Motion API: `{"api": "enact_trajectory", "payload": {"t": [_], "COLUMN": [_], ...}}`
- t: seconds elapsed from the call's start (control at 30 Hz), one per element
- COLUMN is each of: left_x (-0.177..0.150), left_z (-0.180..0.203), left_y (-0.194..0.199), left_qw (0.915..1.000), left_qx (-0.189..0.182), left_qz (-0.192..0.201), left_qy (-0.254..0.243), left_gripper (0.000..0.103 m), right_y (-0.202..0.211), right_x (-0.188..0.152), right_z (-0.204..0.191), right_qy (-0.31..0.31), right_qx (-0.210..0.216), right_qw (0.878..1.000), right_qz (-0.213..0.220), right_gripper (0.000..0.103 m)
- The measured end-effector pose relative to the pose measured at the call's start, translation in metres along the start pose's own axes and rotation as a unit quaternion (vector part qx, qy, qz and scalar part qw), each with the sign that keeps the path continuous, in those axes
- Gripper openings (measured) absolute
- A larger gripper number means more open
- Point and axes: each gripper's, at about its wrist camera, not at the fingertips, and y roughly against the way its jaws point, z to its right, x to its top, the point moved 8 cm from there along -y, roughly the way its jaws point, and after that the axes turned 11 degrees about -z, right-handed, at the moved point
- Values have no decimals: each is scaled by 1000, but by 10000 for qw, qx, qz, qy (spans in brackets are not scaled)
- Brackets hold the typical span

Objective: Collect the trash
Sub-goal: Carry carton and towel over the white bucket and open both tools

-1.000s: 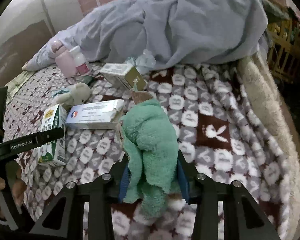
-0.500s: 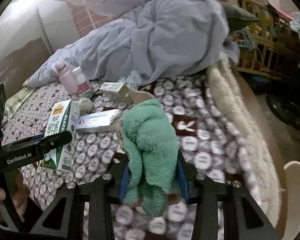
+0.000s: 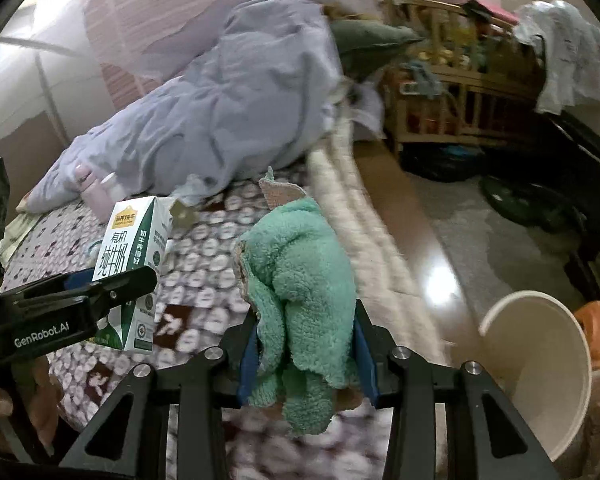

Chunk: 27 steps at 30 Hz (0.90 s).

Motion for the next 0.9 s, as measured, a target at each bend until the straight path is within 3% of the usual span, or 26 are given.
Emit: {"api": "enact_trajectory", "payload": {"t": [0.5,0.9], "left_x": [6,1], "left_z": [112,174], "left_y": [-30,-52], "left_qw": [9952,9888], "left_qx": [-431,-539], "left_qz": [-234,-410], "left_qy": [-850,-1333], "left_gripper": [60,60], "right_y": [27,44], "right_x": [-24,-46], "right_z": [105,167], "right_qy": [-826,-1391], "right_qx": [-426,-690], "right_qw": [9956,9878], "right_qz": [73,90], "right_gripper": [40,40]}}
